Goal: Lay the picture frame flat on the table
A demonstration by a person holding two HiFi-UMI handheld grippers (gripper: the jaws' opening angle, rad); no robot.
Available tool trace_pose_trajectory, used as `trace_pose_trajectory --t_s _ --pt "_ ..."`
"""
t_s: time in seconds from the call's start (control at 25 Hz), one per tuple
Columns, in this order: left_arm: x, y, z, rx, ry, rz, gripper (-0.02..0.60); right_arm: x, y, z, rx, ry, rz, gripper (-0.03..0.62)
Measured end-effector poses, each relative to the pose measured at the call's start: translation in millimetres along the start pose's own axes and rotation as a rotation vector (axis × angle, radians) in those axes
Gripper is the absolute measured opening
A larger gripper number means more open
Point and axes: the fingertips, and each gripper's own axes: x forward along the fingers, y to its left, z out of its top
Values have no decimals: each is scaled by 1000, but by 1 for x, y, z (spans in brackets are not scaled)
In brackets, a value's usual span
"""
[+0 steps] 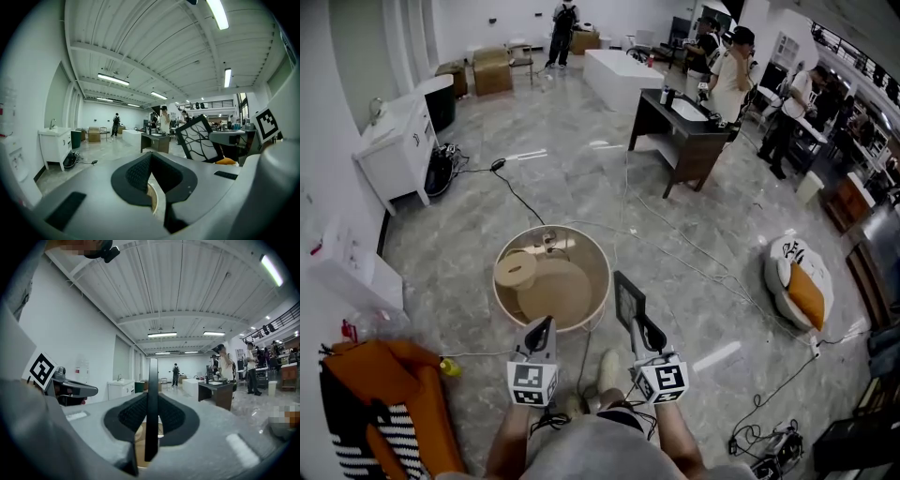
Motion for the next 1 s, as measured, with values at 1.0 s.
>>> trace_pose_trajectory --t_s 1.0 --pt "213 88 8 -41 113 189 17 246 -112 -39 90 109 175 66"
